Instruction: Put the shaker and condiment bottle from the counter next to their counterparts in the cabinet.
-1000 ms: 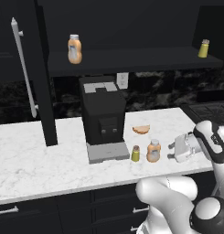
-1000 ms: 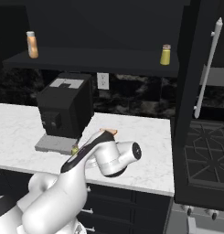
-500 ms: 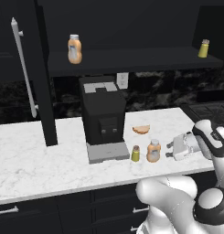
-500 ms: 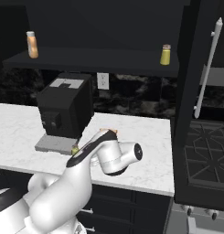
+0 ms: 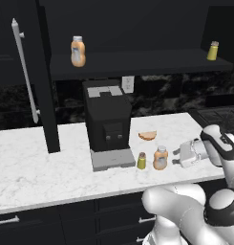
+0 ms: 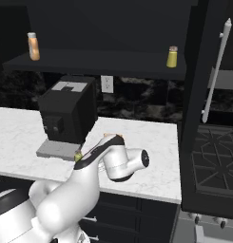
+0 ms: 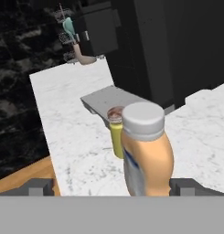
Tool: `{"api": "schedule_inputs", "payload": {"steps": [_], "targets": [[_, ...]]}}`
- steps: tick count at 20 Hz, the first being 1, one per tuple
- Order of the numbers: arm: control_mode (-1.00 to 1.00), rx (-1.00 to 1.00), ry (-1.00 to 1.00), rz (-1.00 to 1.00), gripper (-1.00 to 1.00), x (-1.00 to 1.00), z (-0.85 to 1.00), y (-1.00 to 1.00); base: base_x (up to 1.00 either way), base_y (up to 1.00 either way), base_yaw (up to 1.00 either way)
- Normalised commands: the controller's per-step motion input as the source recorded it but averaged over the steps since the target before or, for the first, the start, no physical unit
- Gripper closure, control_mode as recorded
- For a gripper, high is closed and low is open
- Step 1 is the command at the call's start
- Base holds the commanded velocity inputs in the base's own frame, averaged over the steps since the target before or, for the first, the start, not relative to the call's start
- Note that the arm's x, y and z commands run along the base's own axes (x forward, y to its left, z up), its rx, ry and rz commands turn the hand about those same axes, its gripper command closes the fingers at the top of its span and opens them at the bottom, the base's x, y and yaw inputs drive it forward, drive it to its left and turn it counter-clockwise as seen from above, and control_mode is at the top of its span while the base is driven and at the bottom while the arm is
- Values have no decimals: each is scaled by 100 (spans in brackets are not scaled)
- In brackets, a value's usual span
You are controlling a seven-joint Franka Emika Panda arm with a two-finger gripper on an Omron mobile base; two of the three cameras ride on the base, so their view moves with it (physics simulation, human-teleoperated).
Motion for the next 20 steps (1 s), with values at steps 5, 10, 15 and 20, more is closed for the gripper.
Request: {"api": "schedule_inputs", "payload": {"steps": [5,10,15,20], "targets": [[-100,0,0,0,-100,12,-11,2,0,0,0],[-100,0,0,0,-100,10,-8,0,0,0,0],[-100,0,-2,0,-100,9,-8,0,0,0,0],[-100,0,-1,0,-100,8,-9,1,0,0,0]]}}
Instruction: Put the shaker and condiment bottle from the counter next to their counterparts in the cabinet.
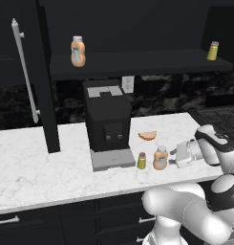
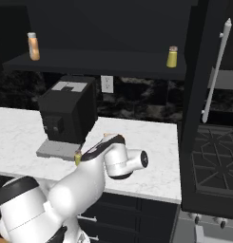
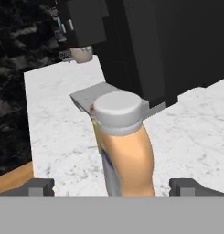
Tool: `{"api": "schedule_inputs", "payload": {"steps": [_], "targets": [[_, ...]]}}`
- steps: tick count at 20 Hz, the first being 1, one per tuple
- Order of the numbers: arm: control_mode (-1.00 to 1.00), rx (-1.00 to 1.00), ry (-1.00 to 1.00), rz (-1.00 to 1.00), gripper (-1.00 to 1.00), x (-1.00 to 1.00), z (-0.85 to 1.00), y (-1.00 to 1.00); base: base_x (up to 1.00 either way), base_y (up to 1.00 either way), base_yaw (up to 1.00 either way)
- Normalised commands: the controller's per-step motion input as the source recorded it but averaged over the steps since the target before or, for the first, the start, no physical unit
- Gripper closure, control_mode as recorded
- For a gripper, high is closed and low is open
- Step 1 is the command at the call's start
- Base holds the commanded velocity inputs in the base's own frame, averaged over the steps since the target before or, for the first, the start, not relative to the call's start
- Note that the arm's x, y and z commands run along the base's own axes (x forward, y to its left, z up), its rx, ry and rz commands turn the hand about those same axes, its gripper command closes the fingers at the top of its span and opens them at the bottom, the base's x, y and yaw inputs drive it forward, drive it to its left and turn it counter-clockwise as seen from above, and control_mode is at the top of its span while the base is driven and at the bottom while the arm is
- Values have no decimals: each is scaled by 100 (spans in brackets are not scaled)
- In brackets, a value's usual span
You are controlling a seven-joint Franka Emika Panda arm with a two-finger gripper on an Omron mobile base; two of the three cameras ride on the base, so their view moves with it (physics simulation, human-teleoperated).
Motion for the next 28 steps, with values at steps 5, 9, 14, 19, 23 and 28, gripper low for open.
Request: {"api": "schedule_inputs", "payload": {"steps": [5,9,14,19,23,28], "targets": [[-100,0,0,0,-100,10,-9,2,0,0,0],[-100,0,0,0,-100,10,-10,2,0,0,0],[-100,1,0,0,-100,16,-9,5,0,0,0],[-100,1,0,0,-100,20,-10,9,0,0,0],[-100,1,0,0,-100,19,-12,14,0,0,0],[-100,2,4,1,100,13,-7,8,0,0,0]]}}
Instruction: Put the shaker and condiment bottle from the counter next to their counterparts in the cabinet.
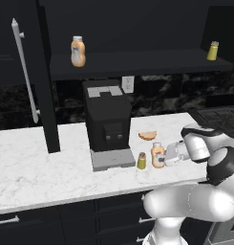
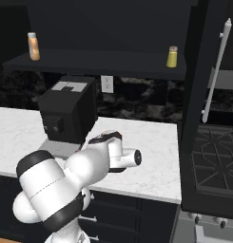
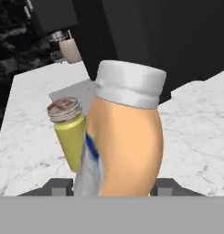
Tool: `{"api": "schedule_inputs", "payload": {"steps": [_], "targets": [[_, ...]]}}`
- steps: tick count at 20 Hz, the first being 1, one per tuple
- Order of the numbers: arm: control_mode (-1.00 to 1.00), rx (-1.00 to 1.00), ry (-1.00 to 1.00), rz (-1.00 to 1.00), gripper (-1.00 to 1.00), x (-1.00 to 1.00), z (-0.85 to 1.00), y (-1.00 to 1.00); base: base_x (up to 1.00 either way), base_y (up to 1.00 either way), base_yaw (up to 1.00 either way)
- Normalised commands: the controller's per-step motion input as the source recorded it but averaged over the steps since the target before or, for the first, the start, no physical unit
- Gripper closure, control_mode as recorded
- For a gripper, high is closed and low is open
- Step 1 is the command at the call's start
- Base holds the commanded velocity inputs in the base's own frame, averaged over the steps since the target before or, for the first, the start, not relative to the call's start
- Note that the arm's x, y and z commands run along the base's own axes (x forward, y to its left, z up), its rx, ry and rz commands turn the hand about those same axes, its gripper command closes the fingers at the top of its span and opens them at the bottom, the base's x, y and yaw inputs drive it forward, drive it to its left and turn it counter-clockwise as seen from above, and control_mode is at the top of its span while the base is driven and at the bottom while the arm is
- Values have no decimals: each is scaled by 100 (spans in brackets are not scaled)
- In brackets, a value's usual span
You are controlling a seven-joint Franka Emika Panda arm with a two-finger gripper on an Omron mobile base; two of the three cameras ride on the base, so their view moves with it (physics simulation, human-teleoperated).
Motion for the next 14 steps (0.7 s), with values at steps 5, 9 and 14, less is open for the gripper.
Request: {"api": "schedule_inputs", "payload": {"steps": [5,9,14], "targets": [[-100,-9,-7,-25,100,-7,57,0,0,0,0],[-100,-25,-13,-29,100,-5,100,0,0,0,0],[-100,-24,0,-27,100,0,100,3,0,0,0]]}}
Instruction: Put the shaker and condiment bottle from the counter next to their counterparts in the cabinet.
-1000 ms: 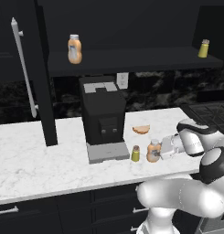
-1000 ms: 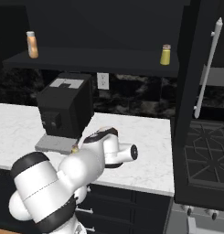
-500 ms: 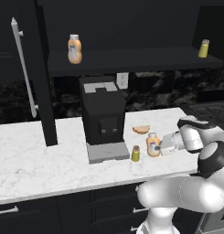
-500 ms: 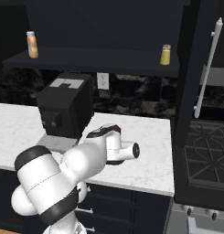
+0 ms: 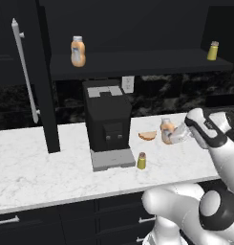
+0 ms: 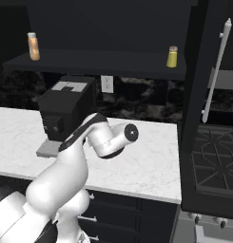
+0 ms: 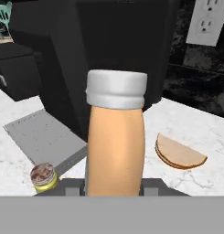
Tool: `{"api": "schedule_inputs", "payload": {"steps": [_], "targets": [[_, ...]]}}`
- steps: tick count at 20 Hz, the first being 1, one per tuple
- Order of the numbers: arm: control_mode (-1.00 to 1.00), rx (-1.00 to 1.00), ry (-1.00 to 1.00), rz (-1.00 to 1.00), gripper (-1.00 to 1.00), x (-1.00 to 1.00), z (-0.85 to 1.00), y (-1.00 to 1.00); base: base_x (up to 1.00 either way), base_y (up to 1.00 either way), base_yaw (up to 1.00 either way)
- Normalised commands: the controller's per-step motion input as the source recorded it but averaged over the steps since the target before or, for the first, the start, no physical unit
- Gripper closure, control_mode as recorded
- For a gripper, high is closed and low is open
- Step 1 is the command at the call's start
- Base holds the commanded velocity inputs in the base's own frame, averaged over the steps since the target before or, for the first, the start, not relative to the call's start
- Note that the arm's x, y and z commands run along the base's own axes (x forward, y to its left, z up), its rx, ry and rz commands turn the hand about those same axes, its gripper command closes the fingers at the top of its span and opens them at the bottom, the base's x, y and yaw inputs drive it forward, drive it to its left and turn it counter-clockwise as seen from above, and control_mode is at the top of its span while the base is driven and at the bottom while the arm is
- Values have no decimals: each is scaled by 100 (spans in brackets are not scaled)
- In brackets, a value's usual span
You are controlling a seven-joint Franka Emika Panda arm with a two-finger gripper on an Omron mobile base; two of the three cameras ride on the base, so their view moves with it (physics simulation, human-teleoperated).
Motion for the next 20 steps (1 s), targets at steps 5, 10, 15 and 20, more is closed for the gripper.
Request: {"api": "schedule_inputs", "payload": {"steps": [5,10,15,20], "targets": [[-100,-17,0,-22,100,-1,100,0,0,0,0],[-100,-1,0,-19,100,-27,100,-21,0,0,0],[-100,12,0,-14,100,-34,100,-18,0,0,0],[-100,14,0,-5,100,-26,100,-1,0,0,0]]}}
